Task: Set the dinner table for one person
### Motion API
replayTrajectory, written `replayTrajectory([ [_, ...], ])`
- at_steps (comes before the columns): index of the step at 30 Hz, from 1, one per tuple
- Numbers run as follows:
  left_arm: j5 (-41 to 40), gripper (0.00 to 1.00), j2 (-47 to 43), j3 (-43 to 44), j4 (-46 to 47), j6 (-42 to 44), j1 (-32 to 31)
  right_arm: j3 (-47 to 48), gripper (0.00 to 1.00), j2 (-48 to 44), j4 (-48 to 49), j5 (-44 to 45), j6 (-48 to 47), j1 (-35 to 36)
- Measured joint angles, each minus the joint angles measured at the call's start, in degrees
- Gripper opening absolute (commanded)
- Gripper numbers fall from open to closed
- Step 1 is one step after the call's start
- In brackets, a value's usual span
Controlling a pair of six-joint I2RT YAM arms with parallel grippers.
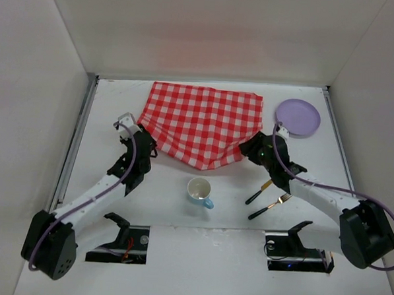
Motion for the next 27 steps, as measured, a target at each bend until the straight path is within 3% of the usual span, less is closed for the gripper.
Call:
replayTrajectory([
  [3,-1.07,0.47,-7.39,-5.25,-2.23,-0.85,-1.68,-5.31,0.66,-2.10,-2.93,0.85,0.22,-0.52],
  [8,-4.76,0.59,-19.39,-8.61,-8.33,-1.20,-3.08,-8.68,0.70,-7.30,-7.19,2.67,-0.02,-5.95],
  [13,-6.67,0.66,-15.10,-8.55,-8.90,-1.77,-2.21,-6.64,0.71,-6.19,-7.32,4.31,-0.94,-7.28],
  [18,-5.33,0.67,-3.02,-9.14,-8.02,-4.44,1.88,-8.00,0.76,-7.67,-9.20,4.57,-1.09,-7.08],
  [23,-0.55,0.69,3.10,-10.97,-3.26,-7.26,9.05,-9.84,0.73,-7.65,-11.34,3.98,-0.83,-4.68],
  [25,1.60,0.62,4.83,-11.56,-0.50,-8.22,11.30,-9.88,0.67,-6.34,-11.91,3.28,-0.68,-4.39],
  [27,3.48,0.47,6.73,-11.76,1.73,-8.94,12.46,-9.88,0.59,-4.74,-12.04,2.75,-0.55,-4.31],
])
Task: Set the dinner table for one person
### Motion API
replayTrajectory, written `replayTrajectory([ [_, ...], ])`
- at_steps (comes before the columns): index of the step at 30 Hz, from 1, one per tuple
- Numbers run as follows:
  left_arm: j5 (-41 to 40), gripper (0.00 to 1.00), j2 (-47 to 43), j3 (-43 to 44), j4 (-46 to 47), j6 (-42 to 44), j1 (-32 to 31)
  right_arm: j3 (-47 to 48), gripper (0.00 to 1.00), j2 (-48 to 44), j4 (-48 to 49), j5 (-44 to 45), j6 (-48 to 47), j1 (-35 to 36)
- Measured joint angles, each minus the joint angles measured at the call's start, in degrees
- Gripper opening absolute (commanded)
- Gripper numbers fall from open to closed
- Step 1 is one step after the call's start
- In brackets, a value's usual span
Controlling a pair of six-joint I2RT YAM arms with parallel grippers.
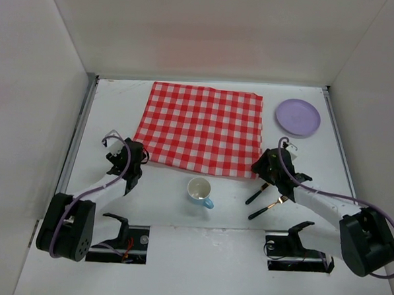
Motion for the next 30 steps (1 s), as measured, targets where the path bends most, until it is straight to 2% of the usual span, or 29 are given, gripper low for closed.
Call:
replayTrajectory([
  [3,2.23,0.23,1.51,-0.83,2.08,-0.92,0.63,0.33,0.40,2.54,-0.20,-1.09,0.00,-0.07],
  [5,3.26,0.17,1.29,-2.03,2.95,-1.40,0.87,0.76,0.24,4.33,-0.09,-2.03,0.02,-0.68],
  [6,3.74,0.15,0.96,-2.80,3.17,-1.62,1.01,1.11,0.18,5.31,0.07,-2.82,0.17,-1.27],
  [8,4.61,0.15,-0.20,-4.24,3.19,-2.01,1.14,1.70,0.13,6.62,0.52,-3.98,0.44,-2.89],
  [12,6.25,0.16,-4.48,-5.84,0.57,-3.06,0.22,2.62,0.10,6.93,1.03,-5.22,1.20,-7.37],
  [15,6.45,0.23,-8.72,-6.05,-2.49,-3.63,-1.75,3.89,0.11,7.19,1.20,-5.35,1.38,-10.49],
  [21,6.38,0.28,-14.80,-6.84,-7.26,-4.31,-3.74,5.97,0.13,9.44,2.78,-5.09,1.44,-12.33],
  [25,6.25,0.29,-18.86,-7.50,-11.21,-4.31,-3.76,5.64,0.21,9.70,2.95,-4.87,1.62,-12.44],
  [26,6.16,0.30,-20.09,-7.50,-11.96,-4.24,-3.76,5.31,0.26,9.49,2.95,-4.83,1.64,-12.44],
  [28,5.64,0.31,-22.58,-7.37,-13.29,-3.80,-4.02,4.31,0.47,8.59,3.06,-4.50,1.86,-12.44],
  [30,4.83,0.33,-23.54,-6.51,-14.45,-2.99,-4.79,3.48,0.63,7.28,2.75,-3.96,1.64,-12.44],
])
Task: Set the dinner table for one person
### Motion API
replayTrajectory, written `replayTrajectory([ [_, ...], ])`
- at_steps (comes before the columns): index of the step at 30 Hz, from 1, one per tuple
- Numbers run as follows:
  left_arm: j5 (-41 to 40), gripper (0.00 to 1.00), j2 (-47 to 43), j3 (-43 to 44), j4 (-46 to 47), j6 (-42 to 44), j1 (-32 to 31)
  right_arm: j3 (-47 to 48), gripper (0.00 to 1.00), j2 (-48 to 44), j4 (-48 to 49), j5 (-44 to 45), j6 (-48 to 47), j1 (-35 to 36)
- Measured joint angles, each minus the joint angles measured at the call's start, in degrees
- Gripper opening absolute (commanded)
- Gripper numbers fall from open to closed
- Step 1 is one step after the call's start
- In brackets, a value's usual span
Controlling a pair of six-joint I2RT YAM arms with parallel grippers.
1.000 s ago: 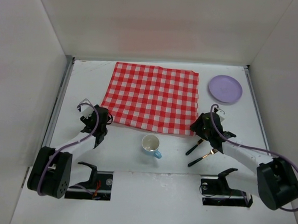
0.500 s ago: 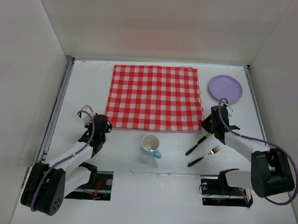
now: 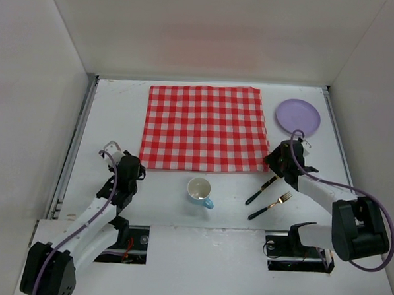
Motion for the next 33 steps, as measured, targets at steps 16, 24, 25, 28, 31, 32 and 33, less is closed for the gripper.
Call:
replayTrajectory([
  [16,-6.71,0.48,14.19,4.15,24.55,9.20,-14.84,11.74,0.64,1.97,5.66,2.05,0.00,-11.87],
  [24,-6.80,0.51,12.52,-0.68,31.74,11.69,-14.60,16.57,0.46,13.46,6.23,1.86,2.29,-19.10],
  [25,-6.80,0.51,12.33,-0.70,32.33,11.74,-14.60,17.57,0.45,15.37,6.19,1.77,2.54,-19.80],
  [28,-6.84,0.51,10.99,-1.42,34.34,11.87,-14.62,21.31,0.37,21.31,6.10,1.60,2.82,-22.18],
  [31,-7.21,0.52,8.02,-3.54,36.35,11.89,-14.58,24.50,0.34,26.01,5.99,1.57,2.91,-24.00],
  [32,-7.28,0.52,7.23,-4.09,36.70,11.87,-14.49,25.33,0.34,27.15,5.86,1.55,2.93,-24.44],
  [33,-7.45,0.52,6.58,-4.46,36.92,11.87,-14.36,26.12,0.34,28.09,5.79,1.55,2.93,-24.79],
])
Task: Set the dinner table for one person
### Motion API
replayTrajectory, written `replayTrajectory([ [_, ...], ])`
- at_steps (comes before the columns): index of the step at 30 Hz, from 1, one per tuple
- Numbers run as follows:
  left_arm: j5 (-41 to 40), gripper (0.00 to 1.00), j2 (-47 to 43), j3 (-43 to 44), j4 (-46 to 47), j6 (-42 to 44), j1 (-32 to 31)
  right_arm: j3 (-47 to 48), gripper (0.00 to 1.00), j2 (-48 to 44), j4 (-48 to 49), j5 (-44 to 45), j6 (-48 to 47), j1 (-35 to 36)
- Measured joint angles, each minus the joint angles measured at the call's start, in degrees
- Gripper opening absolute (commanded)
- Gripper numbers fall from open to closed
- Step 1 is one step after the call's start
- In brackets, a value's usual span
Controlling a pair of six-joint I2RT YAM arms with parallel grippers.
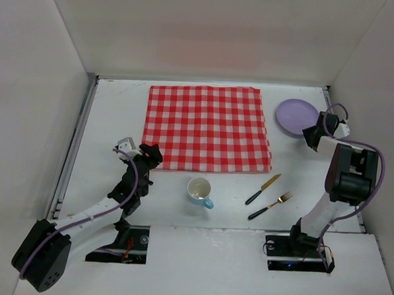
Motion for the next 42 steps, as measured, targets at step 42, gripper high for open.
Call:
replayTrajectory([
  [42,0.72,0.53,-0.44,-0.39,1.75,-1.81,4.28,25.07,0.24,12.09,-29.07,0.04,-3.17,0.98],
])
